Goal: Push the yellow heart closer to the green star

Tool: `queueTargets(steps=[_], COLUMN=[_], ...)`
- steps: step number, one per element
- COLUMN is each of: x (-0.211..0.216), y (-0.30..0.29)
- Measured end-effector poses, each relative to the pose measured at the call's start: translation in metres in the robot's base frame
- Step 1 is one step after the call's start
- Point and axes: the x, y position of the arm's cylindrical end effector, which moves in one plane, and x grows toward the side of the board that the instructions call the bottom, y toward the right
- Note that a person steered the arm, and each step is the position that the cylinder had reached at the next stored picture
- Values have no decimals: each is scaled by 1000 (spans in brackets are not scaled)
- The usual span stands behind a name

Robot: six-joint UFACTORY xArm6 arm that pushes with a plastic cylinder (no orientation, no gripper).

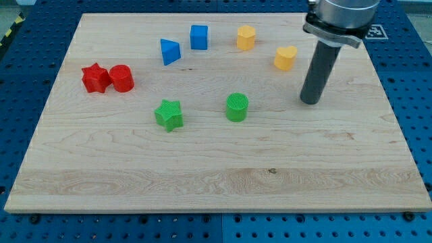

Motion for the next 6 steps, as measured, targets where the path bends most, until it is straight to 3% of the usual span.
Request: queueTargets(steps=[3, 6], x=[-107, -115], y=[27, -8])
